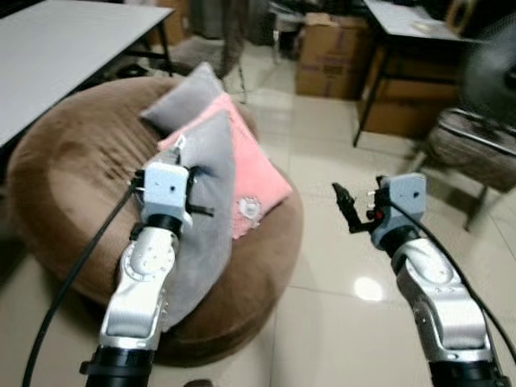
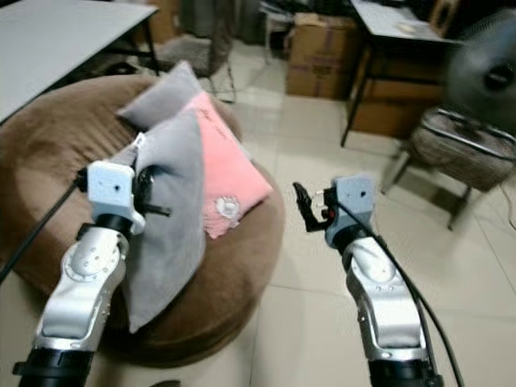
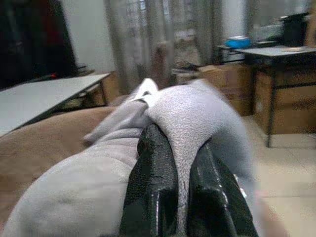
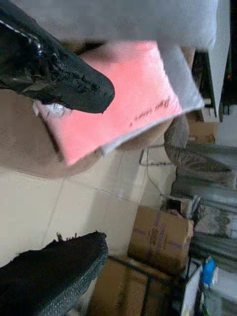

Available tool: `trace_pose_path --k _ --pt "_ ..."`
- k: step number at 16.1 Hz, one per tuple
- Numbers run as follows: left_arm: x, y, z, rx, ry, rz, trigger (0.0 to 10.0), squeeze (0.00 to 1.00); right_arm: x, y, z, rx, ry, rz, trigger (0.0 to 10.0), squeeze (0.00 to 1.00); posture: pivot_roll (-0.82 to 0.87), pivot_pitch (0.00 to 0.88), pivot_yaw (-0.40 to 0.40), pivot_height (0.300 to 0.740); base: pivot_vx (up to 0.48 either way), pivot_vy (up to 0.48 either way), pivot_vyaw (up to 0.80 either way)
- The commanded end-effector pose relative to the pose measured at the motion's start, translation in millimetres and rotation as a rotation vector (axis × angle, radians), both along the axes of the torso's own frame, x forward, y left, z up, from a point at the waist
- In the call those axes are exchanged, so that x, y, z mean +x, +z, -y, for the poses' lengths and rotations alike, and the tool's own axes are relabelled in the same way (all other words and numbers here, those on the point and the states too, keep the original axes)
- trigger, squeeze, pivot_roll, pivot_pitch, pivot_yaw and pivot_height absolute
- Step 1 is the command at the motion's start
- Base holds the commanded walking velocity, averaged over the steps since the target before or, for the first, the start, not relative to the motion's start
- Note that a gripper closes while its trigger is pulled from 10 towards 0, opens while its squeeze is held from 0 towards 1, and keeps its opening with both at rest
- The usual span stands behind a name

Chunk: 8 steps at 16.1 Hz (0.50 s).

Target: Move the pillow to the sofa from floor

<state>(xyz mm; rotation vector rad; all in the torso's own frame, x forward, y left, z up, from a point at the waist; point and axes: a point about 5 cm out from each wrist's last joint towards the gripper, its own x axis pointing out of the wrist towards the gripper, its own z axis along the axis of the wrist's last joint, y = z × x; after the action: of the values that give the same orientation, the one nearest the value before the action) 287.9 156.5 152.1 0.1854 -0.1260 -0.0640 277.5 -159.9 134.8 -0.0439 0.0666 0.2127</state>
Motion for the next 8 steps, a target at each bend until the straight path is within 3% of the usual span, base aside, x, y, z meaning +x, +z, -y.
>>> trace_pose_path --k 1,5,7,8 --pt "1.6 15.2 1.7 -0.007 -0.009 0.072 10.0 0.00 1.3 4.7 -2.5 -0.003 0.012 0.022 10.0 0.00 0.02 0.000 -0.018 0.740 0.300 0.000 0.00" --pt "1.9 15.1 2.0 -0.009 -0.010 0.072 10.0 0.00 1.4 4.9 -2.1 -0.004 0.013 0.022 10.0 0.00 0.02 0.000 -0.018 0.740 0.300 0.000 0.00" --pt "10.0 16.5 5.2 -0.015 -0.026 0.077 10.0 0.00 3.7 8.3 -4.7 -0.045 0.029 0.047 10.0 0.00 0.01 0.000 0.006 0.740 0.343 0.000 0.00" --pt "11.1 17.0 5.5 -0.015 -0.030 0.078 10.0 0.00 3.4 9.4 -5.5 -0.044 0.034 0.056 10.0 0.00 0.01 0.000 0.007 0.740 0.345 0.000 0.80"
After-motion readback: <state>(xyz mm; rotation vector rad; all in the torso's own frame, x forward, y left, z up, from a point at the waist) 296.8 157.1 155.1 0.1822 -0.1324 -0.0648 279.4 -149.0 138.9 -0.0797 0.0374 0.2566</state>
